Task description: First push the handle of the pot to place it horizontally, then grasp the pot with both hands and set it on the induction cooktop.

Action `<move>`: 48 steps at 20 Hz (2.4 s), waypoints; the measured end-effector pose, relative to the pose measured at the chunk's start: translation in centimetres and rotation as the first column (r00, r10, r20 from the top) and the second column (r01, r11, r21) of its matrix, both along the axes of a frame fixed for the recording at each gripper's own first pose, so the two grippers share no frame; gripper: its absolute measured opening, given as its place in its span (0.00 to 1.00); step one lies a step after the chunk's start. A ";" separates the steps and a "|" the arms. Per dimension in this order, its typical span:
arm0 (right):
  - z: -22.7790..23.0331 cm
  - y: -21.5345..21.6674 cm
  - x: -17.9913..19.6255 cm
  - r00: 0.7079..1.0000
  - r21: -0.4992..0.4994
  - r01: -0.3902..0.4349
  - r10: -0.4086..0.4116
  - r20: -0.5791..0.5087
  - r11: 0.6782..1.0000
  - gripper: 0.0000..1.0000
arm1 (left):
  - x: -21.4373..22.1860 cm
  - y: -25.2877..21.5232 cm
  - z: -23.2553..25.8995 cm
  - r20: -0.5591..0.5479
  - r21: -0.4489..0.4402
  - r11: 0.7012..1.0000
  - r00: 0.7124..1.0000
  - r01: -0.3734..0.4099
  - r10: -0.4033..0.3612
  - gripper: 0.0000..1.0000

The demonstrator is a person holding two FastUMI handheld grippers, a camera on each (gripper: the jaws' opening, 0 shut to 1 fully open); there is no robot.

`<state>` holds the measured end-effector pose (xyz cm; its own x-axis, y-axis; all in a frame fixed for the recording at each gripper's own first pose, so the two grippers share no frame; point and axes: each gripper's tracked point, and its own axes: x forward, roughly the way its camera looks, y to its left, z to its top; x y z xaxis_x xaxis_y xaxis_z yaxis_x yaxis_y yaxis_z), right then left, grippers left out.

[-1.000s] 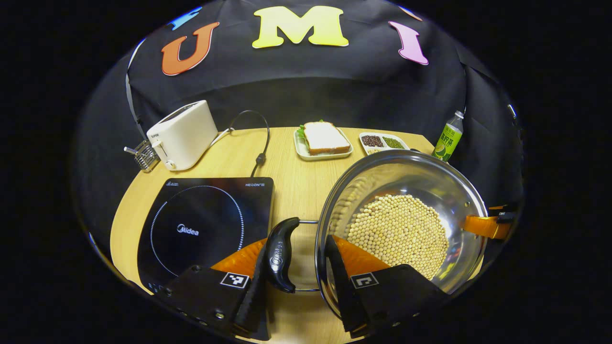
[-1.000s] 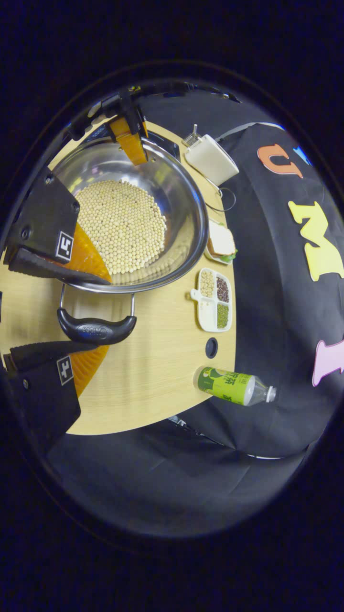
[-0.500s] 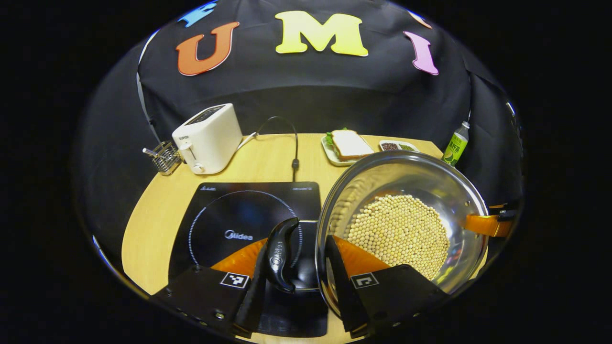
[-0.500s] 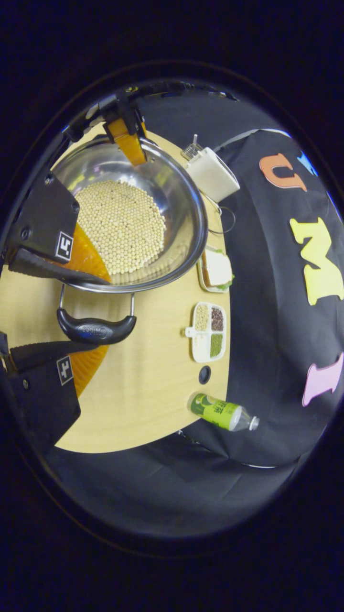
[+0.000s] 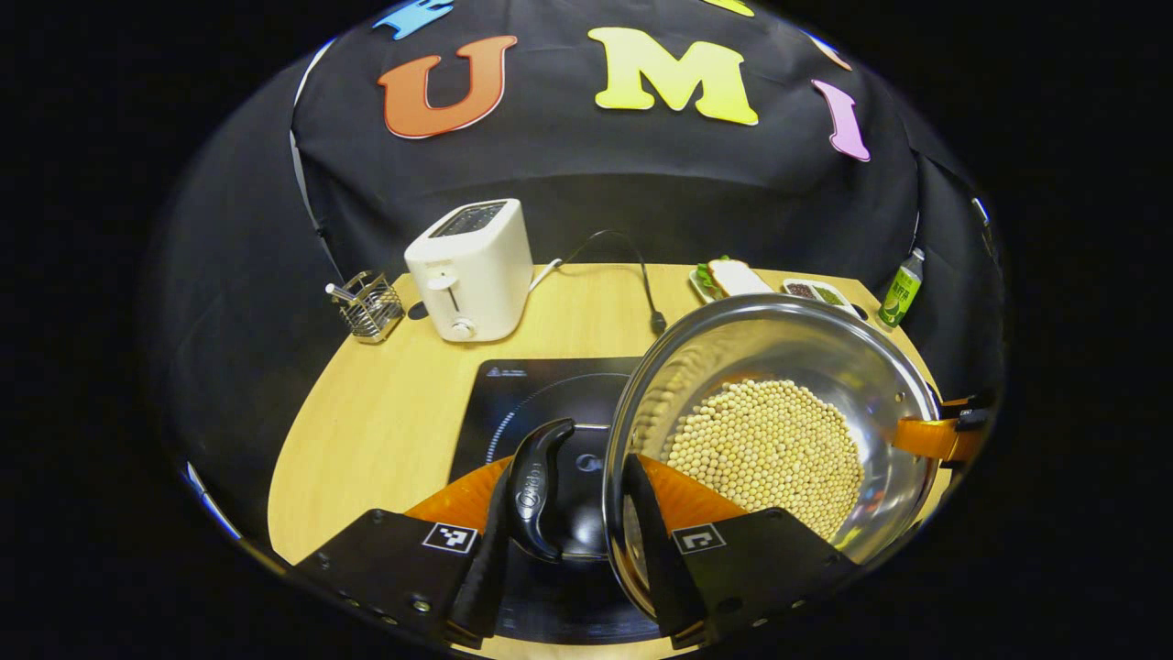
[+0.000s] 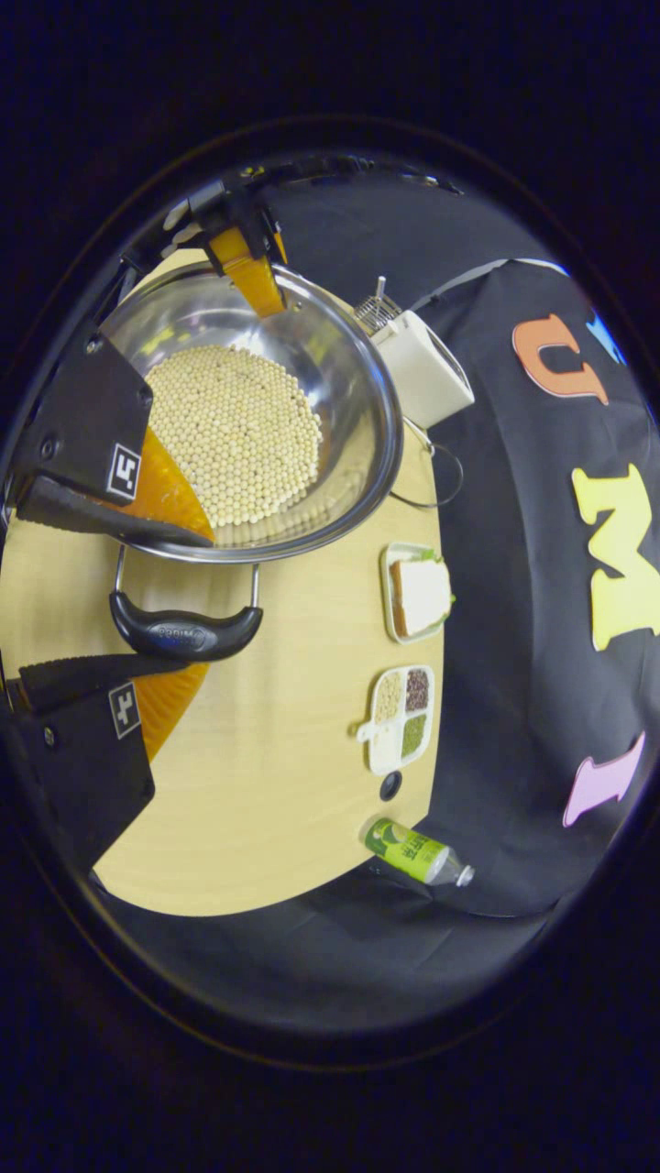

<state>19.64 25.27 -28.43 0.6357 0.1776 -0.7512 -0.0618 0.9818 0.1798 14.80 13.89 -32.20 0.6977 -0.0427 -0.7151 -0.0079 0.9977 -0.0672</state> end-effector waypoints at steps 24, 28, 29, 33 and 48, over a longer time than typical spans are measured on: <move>-1.6 10.2 2.2 1.000 -0.021 0.006 -0.006 -0.011 1.000 0.60 | 1.7 9.5 -4.5 -0.029 0.008 1.000 0.999 0.020 -0.019 0.64; -1.7 10.2 2.2 1.000 -0.016 0.020 -0.020 0.014 1.000 0.60 | 1.8 9.5 -4.5 -0.010 0.026 0.999 1.000 0.021 -0.021 0.67; -1.7 10.1 2.2 1.000 -0.009 0.022 -0.022 0.021 1.000 0.60 | 1.9 9.5 -4.5 -0.013 0.025 1.000 1.000 0.015 -0.015 0.78; -1.6 10.1 2.2 0.999 -0.008 0.021 -0.021 0.027 1.000 0.61 | 1.9 9.5 -4.5 0.004 0.043 0.999 1.000 0.029 -0.029 0.70; 4.9 9.0 1.7 0.950 -0.116 -0.118 0.146 0.276 0.986 0.86 | 1.1 10.5 2.5 0.175 0.132 0.990 0.984 -0.056 0.032 0.97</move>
